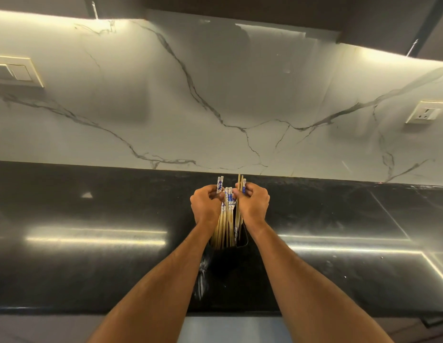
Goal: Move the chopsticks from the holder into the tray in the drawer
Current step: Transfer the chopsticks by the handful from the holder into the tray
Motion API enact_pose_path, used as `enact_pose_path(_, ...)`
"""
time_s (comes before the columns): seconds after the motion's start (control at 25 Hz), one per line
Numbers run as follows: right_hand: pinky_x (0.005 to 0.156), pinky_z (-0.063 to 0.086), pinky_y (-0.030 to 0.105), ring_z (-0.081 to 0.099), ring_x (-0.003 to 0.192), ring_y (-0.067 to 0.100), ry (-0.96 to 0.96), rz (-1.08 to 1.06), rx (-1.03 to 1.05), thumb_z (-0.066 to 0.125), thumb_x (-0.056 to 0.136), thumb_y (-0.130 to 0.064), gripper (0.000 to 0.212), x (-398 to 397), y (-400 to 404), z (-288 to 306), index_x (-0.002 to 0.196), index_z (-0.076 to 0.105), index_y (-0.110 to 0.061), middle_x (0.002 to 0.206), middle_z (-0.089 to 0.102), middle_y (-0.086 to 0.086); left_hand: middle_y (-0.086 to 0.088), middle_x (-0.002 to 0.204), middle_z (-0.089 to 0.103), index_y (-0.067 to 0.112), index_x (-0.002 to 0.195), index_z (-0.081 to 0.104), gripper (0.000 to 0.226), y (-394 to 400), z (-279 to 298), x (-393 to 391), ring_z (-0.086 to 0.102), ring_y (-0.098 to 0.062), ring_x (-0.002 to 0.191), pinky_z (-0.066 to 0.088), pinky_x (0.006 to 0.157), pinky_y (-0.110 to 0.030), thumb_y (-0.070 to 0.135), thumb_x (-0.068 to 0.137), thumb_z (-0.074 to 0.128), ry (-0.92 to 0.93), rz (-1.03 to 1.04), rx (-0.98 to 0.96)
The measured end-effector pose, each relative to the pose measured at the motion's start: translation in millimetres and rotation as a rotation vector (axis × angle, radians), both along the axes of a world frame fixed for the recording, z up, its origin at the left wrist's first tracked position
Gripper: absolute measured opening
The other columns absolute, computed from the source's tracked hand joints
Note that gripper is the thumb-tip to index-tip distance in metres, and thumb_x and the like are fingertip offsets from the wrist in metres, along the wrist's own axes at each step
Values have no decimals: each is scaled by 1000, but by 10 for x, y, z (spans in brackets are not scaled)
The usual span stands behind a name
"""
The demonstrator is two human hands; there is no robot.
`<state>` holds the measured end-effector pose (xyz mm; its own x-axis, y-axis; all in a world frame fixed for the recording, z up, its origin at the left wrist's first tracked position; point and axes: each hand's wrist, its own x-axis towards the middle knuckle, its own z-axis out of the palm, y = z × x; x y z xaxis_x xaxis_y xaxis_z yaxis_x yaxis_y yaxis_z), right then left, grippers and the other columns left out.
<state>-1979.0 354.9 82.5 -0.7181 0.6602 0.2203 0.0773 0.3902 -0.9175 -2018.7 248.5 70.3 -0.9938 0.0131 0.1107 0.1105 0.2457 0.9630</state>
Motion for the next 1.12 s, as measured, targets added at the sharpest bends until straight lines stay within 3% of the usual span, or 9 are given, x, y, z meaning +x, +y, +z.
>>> enact_pose_path(0.16, 79, 60, 17, 73, 78, 0, 86, 46, 50, 80, 86, -8, 21, 82, -48, 304, 106, 79, -11, 80, 72, -14, 6, 85, 76, 12, 106, 77, 20, 49, 334, 102, 73, -3, 80, 62, 82, -30, 5, 87, 75, 53, -18, 85)
enact_pose_path(0.44, 83, 61, 21, 75, 83, 1, 220, 120, 34, 77, 87, -3, 17, 278, -115, 781, 102, 80, -11, 85, 76, -10, 4, 93, 77, 12, 108, 78, 20, 58, 809, 282, 73, -4, 86, 61, 88, -29, 7, 88, 74, 165, -27, 195)
enact_pose_path(0.8, 89, 63, 36, 78, 91, 11, 214, 274, -112, 77, 86, -1, 22, 556, -166, 1128, 105, 78, -12, 97, 80, 3, -3, 82, 76, 10, 94, 78, 19, -46, 1112, 460, 74, -17, 79, 63, 81, -45, -1, 90, 63, 147, -67, 287)
enact_pose_path(1.0, 87, 63, 33, 77, 93, 11, 204, 331, -33, 73, 91, -4, 30, 727, -261, 1188, 120, 72, -10, 102, 79, 3, -3, 75, 76, 12, 89, 79, 17, -113, 1198, 534, 75, -21, 73, 63, 77, -47, 6, 92, 63, 87, -127, 224)
enact_pose_path(1.12, 77, 63, 25, 78, 85, 12, 154, 304, -10, 71, 93, -6, 42, 812, -309, 1177, 134, 62, -9, 97, 79, 5, -6, 72, 73, 11, 92, 77, 22, -185, 1168, 636, 72, -23, 69, 62, 73, -43, 9, 97, 56, 42, -229, 192)
